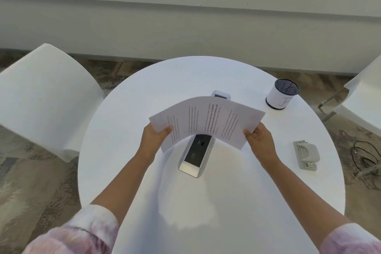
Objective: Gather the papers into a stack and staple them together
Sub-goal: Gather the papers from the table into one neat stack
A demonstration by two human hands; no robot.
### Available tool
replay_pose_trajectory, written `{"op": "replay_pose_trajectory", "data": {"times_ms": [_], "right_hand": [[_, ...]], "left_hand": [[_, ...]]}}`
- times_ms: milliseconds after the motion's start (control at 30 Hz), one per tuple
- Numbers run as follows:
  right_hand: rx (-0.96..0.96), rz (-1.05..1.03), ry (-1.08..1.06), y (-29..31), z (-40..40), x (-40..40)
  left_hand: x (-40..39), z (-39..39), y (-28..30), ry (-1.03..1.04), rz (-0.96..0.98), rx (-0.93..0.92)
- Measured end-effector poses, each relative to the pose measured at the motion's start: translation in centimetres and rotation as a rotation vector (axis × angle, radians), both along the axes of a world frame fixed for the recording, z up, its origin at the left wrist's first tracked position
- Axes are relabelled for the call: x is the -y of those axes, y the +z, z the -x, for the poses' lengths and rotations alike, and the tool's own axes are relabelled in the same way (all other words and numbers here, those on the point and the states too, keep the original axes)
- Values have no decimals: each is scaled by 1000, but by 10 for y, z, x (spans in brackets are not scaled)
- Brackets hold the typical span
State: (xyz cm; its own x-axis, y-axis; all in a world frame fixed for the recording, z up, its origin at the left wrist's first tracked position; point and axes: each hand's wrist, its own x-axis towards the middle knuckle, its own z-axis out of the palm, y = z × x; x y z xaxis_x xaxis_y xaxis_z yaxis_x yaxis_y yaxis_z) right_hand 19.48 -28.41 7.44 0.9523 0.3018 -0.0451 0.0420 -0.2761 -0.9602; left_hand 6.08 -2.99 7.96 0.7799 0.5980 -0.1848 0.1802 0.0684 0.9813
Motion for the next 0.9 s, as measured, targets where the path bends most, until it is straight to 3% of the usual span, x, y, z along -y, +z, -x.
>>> {"op": "replay_pose_trajectory", "data": {"times_ms": [233, 400, 600, 667, 767, 833, 900], "right_hand": [[34, -12, 13, 7, 2, -1], [-29, 181, -31, 1, 4, -1], [-294, 290, -80, -11, 19, -5], [-518, 131, -31, -16, 27, -9], [-761, -282, 34, -17, 32, -14], [-724, -427, 2, -10, 29, -20], [-597, -352, -86, -5, 24, -24]], "left_hand": [[3, 0, 6, -34, 9, 21], [0, -1, 1, -23, 36, 18], [9, 1, -5, 130, 356, 11], [20, 5, -9, 120, 456, 26], [35, 9, -16, 103, 560, 52], [43, 11, -20, 93, 618, 64], [48, 13, -23, 58, 658, 84]]}}
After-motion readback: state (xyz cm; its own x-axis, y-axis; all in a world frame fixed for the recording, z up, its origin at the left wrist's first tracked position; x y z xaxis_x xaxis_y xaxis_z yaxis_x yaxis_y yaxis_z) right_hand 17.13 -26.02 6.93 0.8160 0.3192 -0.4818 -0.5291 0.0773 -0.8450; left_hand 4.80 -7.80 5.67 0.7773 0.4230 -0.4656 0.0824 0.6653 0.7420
